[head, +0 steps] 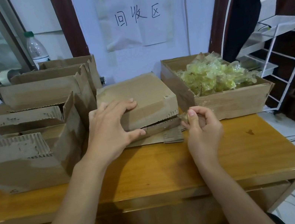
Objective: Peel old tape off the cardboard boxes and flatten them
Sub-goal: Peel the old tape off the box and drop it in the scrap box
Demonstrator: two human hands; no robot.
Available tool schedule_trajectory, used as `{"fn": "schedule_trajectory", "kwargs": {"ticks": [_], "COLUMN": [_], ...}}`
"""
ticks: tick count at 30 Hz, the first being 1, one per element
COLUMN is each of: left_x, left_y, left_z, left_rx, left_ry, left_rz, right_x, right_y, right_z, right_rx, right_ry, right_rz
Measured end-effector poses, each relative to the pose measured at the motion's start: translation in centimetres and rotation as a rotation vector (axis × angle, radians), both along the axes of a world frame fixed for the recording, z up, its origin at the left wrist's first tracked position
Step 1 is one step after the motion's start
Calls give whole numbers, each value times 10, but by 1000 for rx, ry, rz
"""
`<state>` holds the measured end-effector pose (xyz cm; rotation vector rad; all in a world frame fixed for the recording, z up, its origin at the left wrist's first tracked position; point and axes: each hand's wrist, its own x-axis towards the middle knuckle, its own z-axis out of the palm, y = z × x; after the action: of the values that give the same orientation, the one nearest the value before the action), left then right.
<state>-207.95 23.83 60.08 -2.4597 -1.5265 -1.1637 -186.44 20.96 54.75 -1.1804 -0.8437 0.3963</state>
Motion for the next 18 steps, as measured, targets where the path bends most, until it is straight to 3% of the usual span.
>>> {"fn": "schedule_trajectory", "kwargs": {"ticks": [18], "left_x": [2], "left_y": [2], "left_z": [-4], "left_rx": [32], "left_ry": [18], "left_rz": [10], "right_x": [1], "right_y": [2], "right_z": [-2], "right_rx": [0], "right_ry": [-68], "right_rz": [99]}}
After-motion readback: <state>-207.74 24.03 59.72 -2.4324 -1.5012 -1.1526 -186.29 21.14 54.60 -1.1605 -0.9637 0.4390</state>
